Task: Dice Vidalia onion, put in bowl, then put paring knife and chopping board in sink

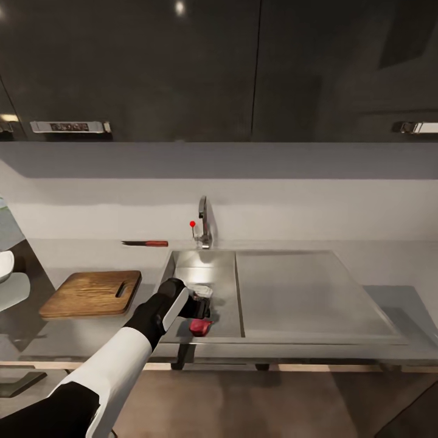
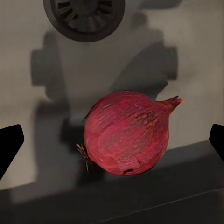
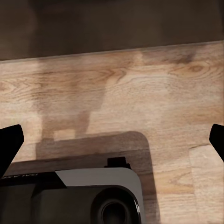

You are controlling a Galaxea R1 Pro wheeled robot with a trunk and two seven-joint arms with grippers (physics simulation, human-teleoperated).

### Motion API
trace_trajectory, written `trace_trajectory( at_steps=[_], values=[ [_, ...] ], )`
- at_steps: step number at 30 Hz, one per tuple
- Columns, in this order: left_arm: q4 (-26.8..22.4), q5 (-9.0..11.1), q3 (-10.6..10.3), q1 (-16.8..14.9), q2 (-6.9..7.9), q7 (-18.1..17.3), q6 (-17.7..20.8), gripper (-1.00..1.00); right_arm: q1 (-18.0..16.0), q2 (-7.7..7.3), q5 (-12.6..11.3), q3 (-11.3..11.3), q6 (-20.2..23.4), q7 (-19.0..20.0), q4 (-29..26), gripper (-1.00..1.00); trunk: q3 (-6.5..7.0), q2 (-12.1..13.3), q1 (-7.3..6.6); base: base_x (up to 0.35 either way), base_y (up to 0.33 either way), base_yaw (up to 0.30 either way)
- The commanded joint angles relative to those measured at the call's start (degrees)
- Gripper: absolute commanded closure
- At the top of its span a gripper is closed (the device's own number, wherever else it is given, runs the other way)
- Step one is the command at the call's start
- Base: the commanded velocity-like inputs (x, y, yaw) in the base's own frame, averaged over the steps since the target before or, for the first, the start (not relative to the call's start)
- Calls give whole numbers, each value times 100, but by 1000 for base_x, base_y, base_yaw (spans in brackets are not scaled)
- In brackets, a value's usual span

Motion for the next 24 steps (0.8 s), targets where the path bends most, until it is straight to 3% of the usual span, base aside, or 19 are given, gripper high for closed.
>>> trace_trajectory(
  at_steps=[1,24],
  values=[
    [-4,59,-17,-4,3,57,17,-100,-4,0,31,-50,-20,28,3,-100,-12,-5,1,0,0,0],
    [137,57,-31,-4,-5,57,17,-100,-4,0,31,-49,-22,27,5,-100,-126,-5,1,0,0,0]
  ],
)
